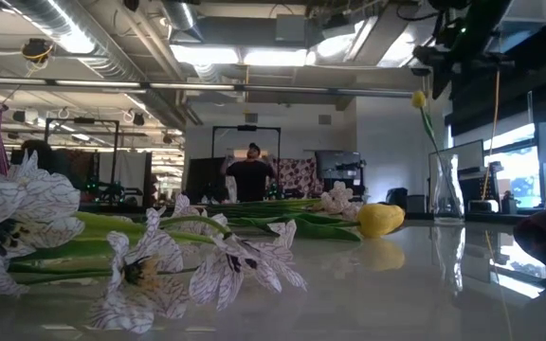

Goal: Sort flowers into vase by color
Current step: Put the top yellow flower into the top transparent vase

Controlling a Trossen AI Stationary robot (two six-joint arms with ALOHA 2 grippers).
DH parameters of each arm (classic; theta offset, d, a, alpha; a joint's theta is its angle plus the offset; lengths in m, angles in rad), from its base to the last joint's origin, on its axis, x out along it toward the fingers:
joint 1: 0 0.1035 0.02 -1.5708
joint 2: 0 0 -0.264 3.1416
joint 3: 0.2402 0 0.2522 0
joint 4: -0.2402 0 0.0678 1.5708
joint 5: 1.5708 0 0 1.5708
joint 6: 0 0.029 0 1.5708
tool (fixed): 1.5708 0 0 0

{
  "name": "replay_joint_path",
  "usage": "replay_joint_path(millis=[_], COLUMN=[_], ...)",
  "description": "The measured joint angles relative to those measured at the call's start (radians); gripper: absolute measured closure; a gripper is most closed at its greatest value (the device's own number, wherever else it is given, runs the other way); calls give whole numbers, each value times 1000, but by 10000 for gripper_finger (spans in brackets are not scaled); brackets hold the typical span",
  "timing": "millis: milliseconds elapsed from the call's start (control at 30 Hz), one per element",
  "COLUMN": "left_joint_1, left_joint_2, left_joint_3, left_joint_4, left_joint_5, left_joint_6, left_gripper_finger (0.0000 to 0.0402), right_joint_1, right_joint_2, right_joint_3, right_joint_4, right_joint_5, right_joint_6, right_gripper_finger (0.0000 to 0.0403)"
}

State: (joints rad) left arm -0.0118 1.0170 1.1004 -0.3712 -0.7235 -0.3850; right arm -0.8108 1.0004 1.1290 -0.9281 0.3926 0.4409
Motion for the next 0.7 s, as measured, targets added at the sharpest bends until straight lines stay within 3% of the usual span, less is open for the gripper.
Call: replay_joint_path(millis=[133, 233, 500, 700], left_joint_1=[29, 47, 39, -13], left_joint_2=[37, 71, 122, 120], left_joint_3=[0, 0, 0, 0], left_joint_4=[-4, -5, -44, -97], left_joint_5=[46, 80, 90, 90], left_joint_6=[1, 1, 38, 106], left_gripper_finger=[271, 271, 271, 271], right_joint_1=[1, 39, 288, 500], right_joint_2=[1, 5, 27, 136], right_joint_3=[10, 10, 10, 10], right_joint_4=[-49, -53, 0, 193], right_joint_5=[-135, -235, -177, -131], right_joint_6=[31, 152, 586, 858], right_gripper_finger=[223, 223, 223, 223])
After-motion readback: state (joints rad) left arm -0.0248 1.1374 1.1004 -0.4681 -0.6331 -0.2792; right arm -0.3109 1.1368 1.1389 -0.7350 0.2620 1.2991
